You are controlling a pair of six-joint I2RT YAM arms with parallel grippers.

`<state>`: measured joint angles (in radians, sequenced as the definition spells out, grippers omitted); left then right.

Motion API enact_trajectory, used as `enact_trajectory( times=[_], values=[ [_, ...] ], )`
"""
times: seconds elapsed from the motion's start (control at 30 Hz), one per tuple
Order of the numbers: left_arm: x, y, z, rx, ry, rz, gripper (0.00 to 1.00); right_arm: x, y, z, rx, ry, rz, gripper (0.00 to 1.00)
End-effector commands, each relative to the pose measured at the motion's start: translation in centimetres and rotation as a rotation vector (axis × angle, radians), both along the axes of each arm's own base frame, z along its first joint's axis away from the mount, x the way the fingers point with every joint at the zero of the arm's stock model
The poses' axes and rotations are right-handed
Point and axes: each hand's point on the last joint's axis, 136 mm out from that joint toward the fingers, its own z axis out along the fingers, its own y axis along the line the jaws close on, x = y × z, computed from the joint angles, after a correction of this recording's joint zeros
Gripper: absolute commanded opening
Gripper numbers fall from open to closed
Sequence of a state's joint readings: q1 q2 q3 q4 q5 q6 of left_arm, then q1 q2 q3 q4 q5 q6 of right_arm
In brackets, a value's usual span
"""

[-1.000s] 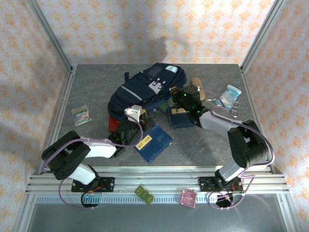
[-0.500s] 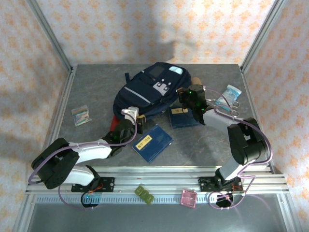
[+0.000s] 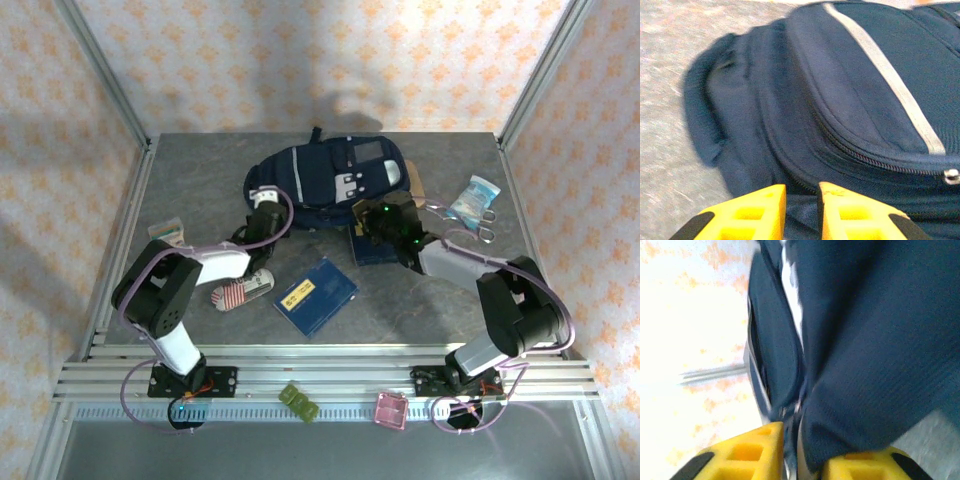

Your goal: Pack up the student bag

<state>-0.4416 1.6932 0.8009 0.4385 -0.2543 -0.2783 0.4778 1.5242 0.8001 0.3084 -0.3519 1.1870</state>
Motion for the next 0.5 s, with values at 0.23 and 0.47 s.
enact_trajectory(
  times=[0.23, 0.47],
  values=[
    [-1.4, -0.9, 2.8, -0.109, -0.02, -0.078, 0.35, -1.8, 0.4, 0.3, -0.414, -0.049, 0.336, 0.45],
    [-5.3, -2.3, 3.7, -0.268, 0.004, -0.194, 0.53, -1.2, 2.9, 1.9, -0.815, -0.323, 0.587, 0.64]
  ],
)
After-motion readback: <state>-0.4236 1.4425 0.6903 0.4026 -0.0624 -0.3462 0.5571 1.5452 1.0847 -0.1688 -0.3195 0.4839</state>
